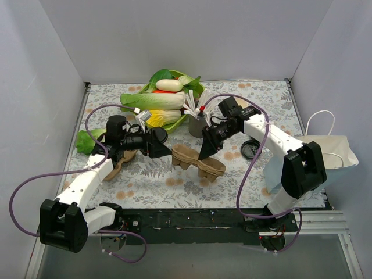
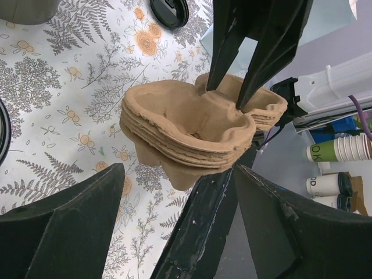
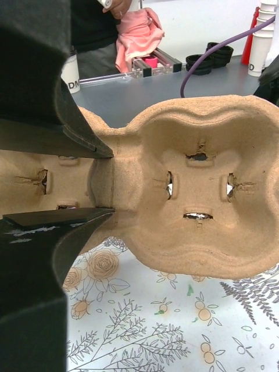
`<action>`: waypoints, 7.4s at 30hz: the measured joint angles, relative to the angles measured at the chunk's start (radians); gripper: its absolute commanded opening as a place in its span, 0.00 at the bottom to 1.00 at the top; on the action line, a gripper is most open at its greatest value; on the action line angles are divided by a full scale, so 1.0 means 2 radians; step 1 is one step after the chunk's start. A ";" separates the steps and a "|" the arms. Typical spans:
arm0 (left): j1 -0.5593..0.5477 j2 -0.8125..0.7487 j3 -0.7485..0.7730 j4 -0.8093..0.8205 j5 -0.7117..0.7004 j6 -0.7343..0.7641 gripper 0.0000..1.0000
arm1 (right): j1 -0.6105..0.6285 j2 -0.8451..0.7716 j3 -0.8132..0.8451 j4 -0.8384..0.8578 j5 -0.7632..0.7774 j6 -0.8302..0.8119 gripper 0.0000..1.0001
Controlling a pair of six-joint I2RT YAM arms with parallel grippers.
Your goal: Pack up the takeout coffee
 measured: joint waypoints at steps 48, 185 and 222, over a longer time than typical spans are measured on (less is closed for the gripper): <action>0.213 0.077 0.248 -0.360 -0.188 0.420 0.73 | 0.208 -0.037 0.021 0.014 0.198 -0.251 0.01; 0.213 0.211 0.133 -0.344 -0.333 0.591 0.46 | 0.170 -0.146 0.032 0.114 0.310 -0.105 0.79; 0.210 0.145 0.128 -0.347 -0.347 0.500 0.00 | -0.056 -0.170 0.234 -0.075 0.414 -0.109 0.71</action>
